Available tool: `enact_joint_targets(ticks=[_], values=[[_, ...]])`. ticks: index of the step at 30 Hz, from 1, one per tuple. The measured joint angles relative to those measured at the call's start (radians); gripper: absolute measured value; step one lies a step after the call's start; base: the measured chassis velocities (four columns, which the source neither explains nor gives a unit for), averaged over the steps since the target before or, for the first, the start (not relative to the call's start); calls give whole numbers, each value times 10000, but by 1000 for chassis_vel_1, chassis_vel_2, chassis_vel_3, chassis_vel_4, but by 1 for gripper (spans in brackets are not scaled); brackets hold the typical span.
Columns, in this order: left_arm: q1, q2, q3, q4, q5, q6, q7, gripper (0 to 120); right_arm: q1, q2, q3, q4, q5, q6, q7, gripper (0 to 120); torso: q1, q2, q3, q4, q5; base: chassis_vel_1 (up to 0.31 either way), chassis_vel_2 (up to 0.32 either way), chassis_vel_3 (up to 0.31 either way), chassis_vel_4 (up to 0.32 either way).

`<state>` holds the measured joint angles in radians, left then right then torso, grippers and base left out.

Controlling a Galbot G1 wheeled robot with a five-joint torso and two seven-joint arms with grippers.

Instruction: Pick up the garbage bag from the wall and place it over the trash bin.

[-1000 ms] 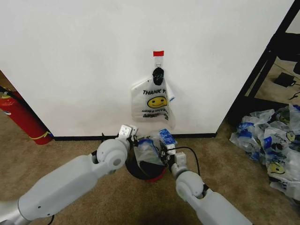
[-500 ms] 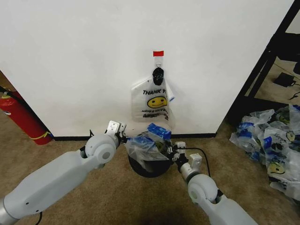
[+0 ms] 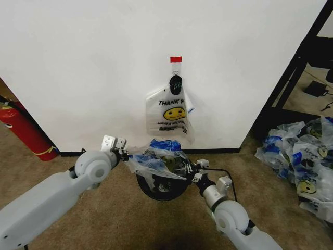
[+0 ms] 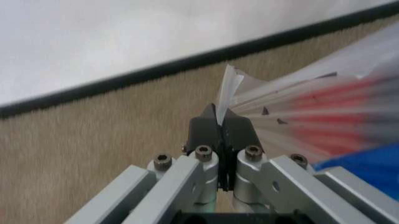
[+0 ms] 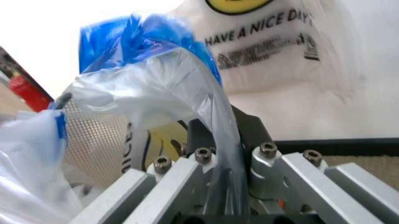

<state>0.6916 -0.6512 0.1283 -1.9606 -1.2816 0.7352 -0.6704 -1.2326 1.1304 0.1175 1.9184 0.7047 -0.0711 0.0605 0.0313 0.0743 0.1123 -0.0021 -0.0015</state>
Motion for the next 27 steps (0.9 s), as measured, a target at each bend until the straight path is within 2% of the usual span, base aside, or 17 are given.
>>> enact_joint_targets(ticks=[3,6,9,11,16,19,25,27], values=[[908,401,-694,-210,-27,-6,417,0,-22,-18,165,33,280,118,-328,1,0,1,0,18,4,0,0,0,0],[1294,582,-839,-479,-173,-6,751,0,-154,-70,374,206,499,217,-470,1,0,2,0,1,5,0,0,0,0],[1531,659,-920,-800,-304,-8,762,1,-90,32,431,210,759,218,-276,1,0,2,0,0,4,0,0,0,0],[1932,709,-1091,-1117,-378,-10,791,10,11,151,479,186,1134,196,-22,1,0,2,0,8,5,0,0,0,0],[2559,649,-1298,-1550,-577,-11,804,15,1,302,647,148,1481,146,330,1,0,2,0,10,3,0,0,0,0],[2929,503,-1300,-1933,-624,-11,780,15,-117,416,795,149,1607,137,674,1,0,2,0,1,4,0,0,0,0],[3536,262,-1599,-2321,-423,-12,657,15,-81,511,830,146,1702,69,925,1,0,2,0,11,2,0,0,0,0],[3543,209,-1785,-2449,-229,-7,508,23,-92,514,854,122,1658,70,941,1,0,2,0,9,3,0,0,0,0]])
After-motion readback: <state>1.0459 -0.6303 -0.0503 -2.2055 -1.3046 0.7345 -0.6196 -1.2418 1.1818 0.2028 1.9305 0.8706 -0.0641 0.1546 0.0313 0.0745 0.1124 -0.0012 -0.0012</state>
